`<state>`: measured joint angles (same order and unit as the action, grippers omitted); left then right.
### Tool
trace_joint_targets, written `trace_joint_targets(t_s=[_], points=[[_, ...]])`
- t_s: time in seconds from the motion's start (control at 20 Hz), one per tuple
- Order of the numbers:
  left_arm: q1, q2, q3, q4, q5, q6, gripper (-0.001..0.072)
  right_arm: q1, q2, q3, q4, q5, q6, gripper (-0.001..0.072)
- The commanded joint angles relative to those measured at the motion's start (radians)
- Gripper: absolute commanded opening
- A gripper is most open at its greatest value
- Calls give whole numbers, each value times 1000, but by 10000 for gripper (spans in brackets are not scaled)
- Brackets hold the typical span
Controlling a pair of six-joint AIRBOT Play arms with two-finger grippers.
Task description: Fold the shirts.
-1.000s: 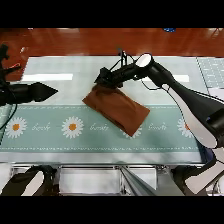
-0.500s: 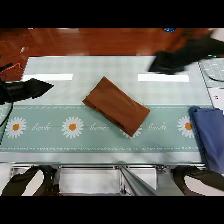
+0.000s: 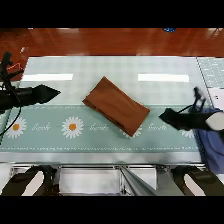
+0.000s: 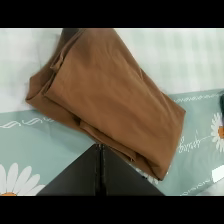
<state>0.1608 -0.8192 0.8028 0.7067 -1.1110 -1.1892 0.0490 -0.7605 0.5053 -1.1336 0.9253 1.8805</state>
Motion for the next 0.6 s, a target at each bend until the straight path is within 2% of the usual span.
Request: trace_joint_targets(t_s=[0.0, 0.2, 0.4, 0.55], points=[[-14, -3, -10, 0, 2, 1, 22, 56, -61, -167, 290, -228, -76, 418], [-14, -4, -10, 0, 3, 0, 22, 124, -246, -166, 624, -296, -332, 418], [-14, -4, -10, 0, 3, 0, 22, 136, -397, -158, 939, -304, -589, 418], [-14, -4, -10, 0, 3, 0, 22, 136, -520, -80, 974, -261, -643, 418]])
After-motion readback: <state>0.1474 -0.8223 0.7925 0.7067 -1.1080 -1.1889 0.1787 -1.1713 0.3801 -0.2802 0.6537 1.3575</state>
